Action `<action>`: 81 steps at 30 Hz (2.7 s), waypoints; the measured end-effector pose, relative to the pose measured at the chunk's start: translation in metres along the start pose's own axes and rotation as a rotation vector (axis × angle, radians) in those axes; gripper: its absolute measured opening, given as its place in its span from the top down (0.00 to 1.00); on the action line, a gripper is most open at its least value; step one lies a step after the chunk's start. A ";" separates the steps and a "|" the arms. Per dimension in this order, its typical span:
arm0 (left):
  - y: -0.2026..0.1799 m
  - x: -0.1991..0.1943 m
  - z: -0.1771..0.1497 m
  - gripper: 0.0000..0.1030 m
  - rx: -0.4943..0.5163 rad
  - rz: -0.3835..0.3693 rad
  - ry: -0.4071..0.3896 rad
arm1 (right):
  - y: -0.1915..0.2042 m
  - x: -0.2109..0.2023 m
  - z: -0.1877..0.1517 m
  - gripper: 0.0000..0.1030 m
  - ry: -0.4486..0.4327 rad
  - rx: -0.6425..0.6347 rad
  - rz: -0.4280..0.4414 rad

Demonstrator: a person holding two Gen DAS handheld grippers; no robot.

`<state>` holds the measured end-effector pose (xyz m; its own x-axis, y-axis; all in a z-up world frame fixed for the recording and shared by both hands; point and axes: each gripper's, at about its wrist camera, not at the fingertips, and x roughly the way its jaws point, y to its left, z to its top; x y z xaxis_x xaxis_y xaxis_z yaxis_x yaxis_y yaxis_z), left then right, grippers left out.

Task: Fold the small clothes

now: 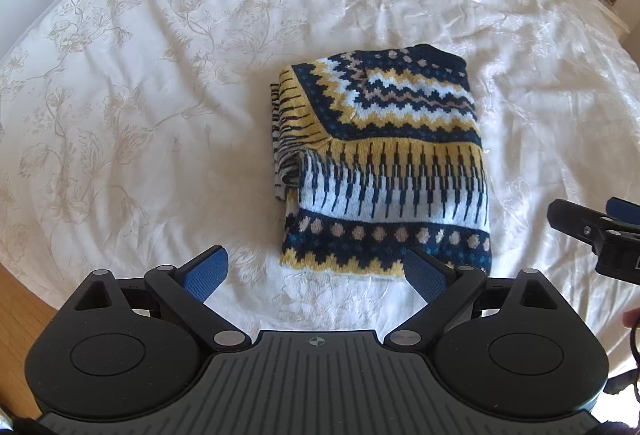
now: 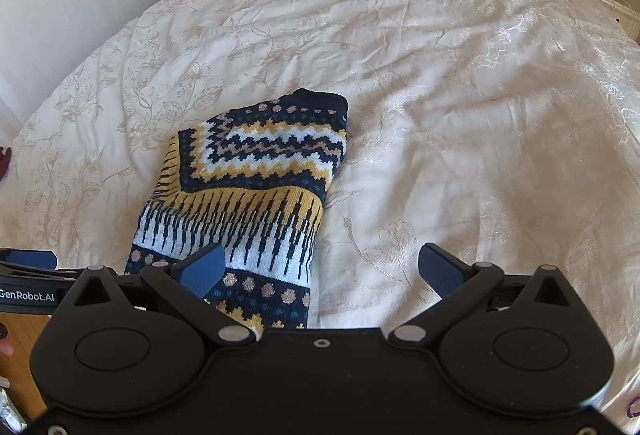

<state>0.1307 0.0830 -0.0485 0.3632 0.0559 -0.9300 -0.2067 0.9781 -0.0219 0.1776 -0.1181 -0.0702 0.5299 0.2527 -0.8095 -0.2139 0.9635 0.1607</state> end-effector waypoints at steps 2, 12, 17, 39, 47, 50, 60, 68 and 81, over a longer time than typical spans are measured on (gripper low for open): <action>-0.002 -0.004 -0.004 0.07 0.016 0.017 0.001 | 0.003 -0.005 -0.003 0.01 -0.007 -0.010 -0.005; 0.000 -0.018 -0.011 0.08 0.000 0.029 -0.004 | 0.009 -0.018 -0.008 0.01 -0.037 -0.028 -0.011; -0.003 -0.021 -0.008 0.08 0.003 0.060 -0.004 | 0.010 -0.019 -0.006 0.01 -0.045 -0.033 -0.008; -0.009 -0.019 -0.001 0.08 0.002 0.085 0.040 | 0.002 -0.014 0.000 0.01 -0.034 -0.005 -0.023; -0.009 -0.017 -0.001 0.08 0.001 0.076 0.044 | -0.003 -0.011 0.000 0.01 -0.020 0.011 -0.037; -0.009 -0.016 -0.001 0.08 -0.005 0.071 0.049 | -0.004 -0.010 0.001 0.01 -0.017 0.012 -0.037; -0.008 -0.011 0.000 0.08 -0.009 0.061 0.063 | -0.004 -0.006 0.001 0.01 -0.004 0.003 -0.035; -0.007 -0.008 0.001 0.08 -0.005 0.060 0.070 | -0.008 -0.001 0.001 0.01 0.019 0.005 -0.054; -0.002 -0.003 0.005 0.08 -0.013 0.069 0.082 | -0.009 0.008 0.003 0.01 0.082 -0.004 -0.107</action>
<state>0.1347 0.0814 -0.0433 0.2726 0.1064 -0.9562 -0.2406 0.9698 0.0393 0.1864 -0.1249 -0.0766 0.4814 0.1401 -0.8652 -0.1628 0.9843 0.0688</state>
